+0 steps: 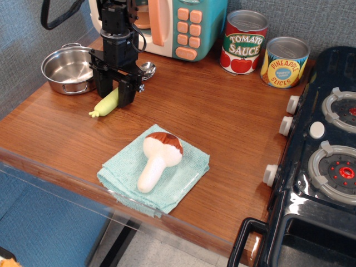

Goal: Pick up the spoon and place it in the top right corner

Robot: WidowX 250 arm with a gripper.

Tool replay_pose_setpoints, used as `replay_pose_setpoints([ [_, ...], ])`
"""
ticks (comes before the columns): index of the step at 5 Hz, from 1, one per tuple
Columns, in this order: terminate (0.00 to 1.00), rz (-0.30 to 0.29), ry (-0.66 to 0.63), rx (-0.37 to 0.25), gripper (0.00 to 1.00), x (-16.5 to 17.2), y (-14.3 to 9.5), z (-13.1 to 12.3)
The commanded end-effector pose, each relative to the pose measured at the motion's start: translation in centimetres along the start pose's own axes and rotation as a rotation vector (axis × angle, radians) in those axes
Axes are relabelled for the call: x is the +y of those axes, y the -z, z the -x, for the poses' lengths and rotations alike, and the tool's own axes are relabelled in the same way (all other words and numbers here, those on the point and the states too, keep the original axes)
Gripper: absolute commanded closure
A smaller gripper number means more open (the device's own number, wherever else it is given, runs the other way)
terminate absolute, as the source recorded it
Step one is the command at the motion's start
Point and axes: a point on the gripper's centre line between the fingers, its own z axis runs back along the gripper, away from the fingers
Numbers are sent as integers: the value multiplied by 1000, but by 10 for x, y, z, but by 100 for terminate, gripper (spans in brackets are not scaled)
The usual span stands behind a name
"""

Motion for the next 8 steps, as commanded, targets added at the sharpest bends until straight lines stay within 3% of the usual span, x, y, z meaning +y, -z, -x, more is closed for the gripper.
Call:
replay_pose_setpoints([
  [1, 0, -42, -12, -77, 100, -3, -25, 4],
  [3, 0, -131, 16, -119, 100, -87, -54, -18],
  [5, 0, -103, -15, -119, 100, -155, -56, -48],
  [6, 0, -98, -60, -73, 100, -161, -41, -59],
  [8, 0, -68, -107, -65, 100, -158, -33, -73],
])
